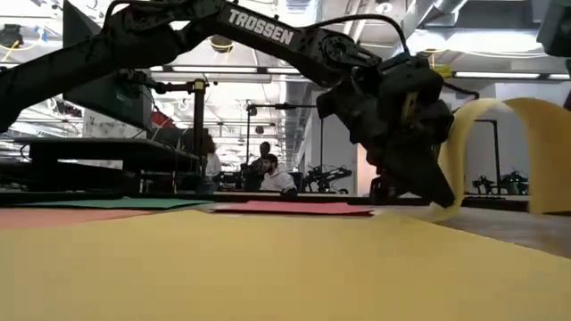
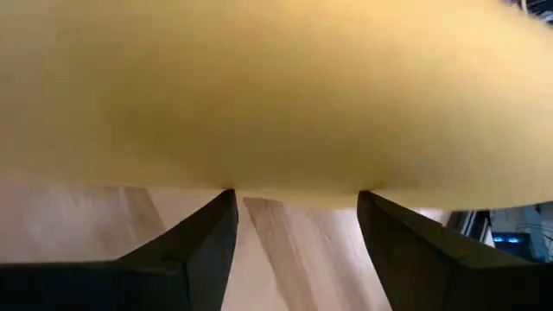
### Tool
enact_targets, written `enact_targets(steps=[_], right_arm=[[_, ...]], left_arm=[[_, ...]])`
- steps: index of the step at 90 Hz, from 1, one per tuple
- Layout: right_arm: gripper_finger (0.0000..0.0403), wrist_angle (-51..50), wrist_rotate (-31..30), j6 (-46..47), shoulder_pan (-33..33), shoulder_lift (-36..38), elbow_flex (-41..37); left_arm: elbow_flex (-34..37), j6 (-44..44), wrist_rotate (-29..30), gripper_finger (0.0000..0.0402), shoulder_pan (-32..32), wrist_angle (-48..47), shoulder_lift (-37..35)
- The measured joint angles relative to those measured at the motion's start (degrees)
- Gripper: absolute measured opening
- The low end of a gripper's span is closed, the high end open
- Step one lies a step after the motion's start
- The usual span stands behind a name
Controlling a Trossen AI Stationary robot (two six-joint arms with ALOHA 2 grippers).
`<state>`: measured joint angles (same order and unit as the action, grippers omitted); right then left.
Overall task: Organize paper
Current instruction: Stack the yellow paper on top of the yellow paper
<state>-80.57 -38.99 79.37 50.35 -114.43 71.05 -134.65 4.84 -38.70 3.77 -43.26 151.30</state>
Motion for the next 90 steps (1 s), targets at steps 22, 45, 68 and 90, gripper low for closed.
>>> enact_targets(steps=[22, 45, 68, 90], right_arm=[[0.0225, -0.8, -5.6, 2.7, -0.7, 0.0, 0.0], [0.0225, -5.0, -11.1, 5.3, -2.2, 0.0, 0.8], [0.0225, -9.4, -19.3, 3.4, -4.4, 0.0, 5.7], [0.0225, -9.4, -24.3, -2.3, -5.9, 0.0, 10.1]], left_arm=[[-0.2, 0.5, 0.1, 0.0000, 0.0, -0.1, -0.6], [-0.3, 0.3, -0.6, 0.0000, -0.1, -1.7, -4.0], [-0.3, -1.2, -0.7, 0.0000, -1.2, -5.2, -9.5], [-0.3, -4.0, 4.8, 0.0000, -3.5, -15.7, -14.0]])
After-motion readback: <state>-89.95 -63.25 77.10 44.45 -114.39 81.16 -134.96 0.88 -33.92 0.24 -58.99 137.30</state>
